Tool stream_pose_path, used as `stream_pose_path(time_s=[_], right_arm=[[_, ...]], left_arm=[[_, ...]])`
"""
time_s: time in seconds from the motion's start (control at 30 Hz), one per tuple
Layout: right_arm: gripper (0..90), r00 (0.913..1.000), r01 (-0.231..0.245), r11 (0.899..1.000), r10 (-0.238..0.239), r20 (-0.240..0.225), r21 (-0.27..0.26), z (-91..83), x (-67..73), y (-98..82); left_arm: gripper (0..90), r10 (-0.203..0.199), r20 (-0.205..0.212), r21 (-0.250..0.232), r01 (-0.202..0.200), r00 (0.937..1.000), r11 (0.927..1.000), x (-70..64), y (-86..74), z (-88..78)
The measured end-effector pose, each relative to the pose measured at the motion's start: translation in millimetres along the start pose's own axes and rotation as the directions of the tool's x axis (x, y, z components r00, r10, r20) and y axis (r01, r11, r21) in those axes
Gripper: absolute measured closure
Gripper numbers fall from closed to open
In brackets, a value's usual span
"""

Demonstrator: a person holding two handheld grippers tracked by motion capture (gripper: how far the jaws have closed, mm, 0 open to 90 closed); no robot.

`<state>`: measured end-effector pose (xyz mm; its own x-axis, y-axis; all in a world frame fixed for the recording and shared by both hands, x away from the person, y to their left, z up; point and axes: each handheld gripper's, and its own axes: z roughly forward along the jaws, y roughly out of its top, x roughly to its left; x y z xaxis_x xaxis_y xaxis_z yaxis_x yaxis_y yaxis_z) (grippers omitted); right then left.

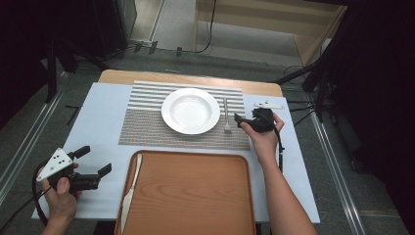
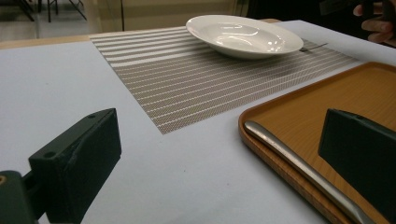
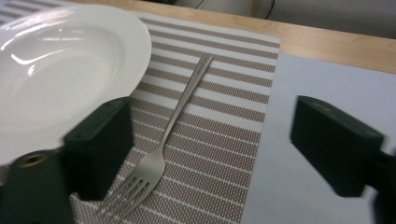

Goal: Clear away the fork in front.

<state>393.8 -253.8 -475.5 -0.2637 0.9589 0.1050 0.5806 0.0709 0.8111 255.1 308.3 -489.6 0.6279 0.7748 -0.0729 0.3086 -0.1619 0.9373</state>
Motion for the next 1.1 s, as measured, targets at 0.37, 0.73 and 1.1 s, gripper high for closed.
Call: stream_pose_path(time_s=[0.37,0.73,1.1], right_arm=[[46.1,0.9984,0.033,0.993,-0.038,0.041,0.112,30.6,17.3,10.5],[64.6,0.9992,0.002,0.980,-0.010,0.038,0.197,53.2,24.7,18.9],[73.5,0.9994,-0.019,0.957,0.010,0.032,0.290,73.7,30.7,19.5]], left_arm=[[0.0,0.003,0.003,0.002,-0.003,1.0000,1.0000,-0.5,-0.1,0.7],[0.0,0.010,0.006,0.011,-0.010,0.9999,0.9999,-0.9,-0.1,0.7],[0.0,0.014,0.009,0.013,-0.014,0.9999,0.9998,-1.1,-0.2,1.1]])
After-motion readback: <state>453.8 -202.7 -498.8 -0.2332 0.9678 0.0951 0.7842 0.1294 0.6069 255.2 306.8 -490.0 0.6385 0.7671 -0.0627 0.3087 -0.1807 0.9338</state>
